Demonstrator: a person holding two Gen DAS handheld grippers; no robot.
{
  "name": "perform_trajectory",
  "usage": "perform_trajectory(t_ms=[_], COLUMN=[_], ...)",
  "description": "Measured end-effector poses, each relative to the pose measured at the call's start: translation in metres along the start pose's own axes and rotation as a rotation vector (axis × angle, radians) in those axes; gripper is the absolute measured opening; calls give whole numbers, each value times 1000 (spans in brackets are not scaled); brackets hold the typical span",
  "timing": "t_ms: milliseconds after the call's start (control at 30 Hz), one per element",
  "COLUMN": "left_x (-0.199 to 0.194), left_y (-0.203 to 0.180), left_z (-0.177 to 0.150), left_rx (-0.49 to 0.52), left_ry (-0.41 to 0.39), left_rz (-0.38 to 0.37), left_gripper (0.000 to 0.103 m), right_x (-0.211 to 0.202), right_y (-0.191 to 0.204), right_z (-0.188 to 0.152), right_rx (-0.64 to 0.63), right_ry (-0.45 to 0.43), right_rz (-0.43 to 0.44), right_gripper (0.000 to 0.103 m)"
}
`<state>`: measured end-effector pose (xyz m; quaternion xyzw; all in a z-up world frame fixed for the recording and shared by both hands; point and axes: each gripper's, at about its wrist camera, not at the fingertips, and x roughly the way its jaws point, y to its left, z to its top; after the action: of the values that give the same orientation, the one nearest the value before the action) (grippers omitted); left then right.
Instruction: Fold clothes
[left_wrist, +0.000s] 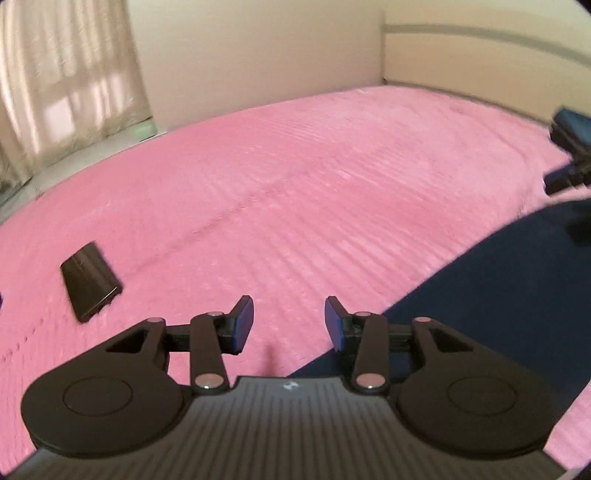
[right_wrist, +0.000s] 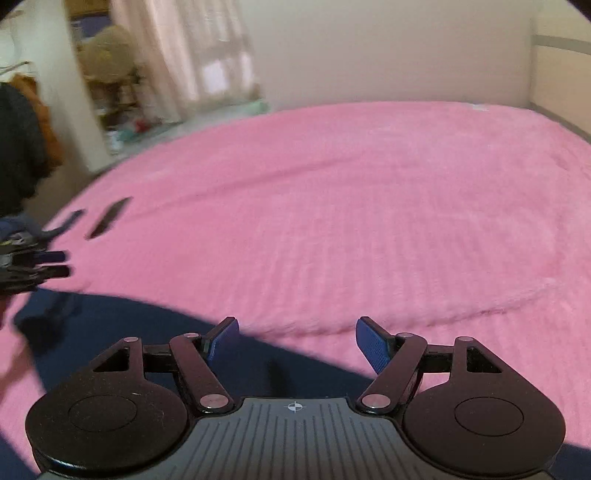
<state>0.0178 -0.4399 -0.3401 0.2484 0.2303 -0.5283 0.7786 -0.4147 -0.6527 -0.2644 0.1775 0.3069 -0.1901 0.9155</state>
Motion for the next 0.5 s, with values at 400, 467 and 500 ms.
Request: perform_trajectory(t_ms=[400, 467, 500], left_x=[-84, -107, -119], left_y=[-2, 6, 9], left_z=[-122, -135, -141], left_rx=[87, 59, 47], left_ry=[260, 267, 266], left_rz=[86, 133, 156], left_gripper=[48, 48, 47], right_x=[-88, -112, -124], right_y=[-37, -28, -22], right_z=[-82, -92, -98], right_rx=[142, 147, 146], right_ry=[101, 74, 62], right_rz=[-207, -205, -204], right_gripper=[73, 73, 73])
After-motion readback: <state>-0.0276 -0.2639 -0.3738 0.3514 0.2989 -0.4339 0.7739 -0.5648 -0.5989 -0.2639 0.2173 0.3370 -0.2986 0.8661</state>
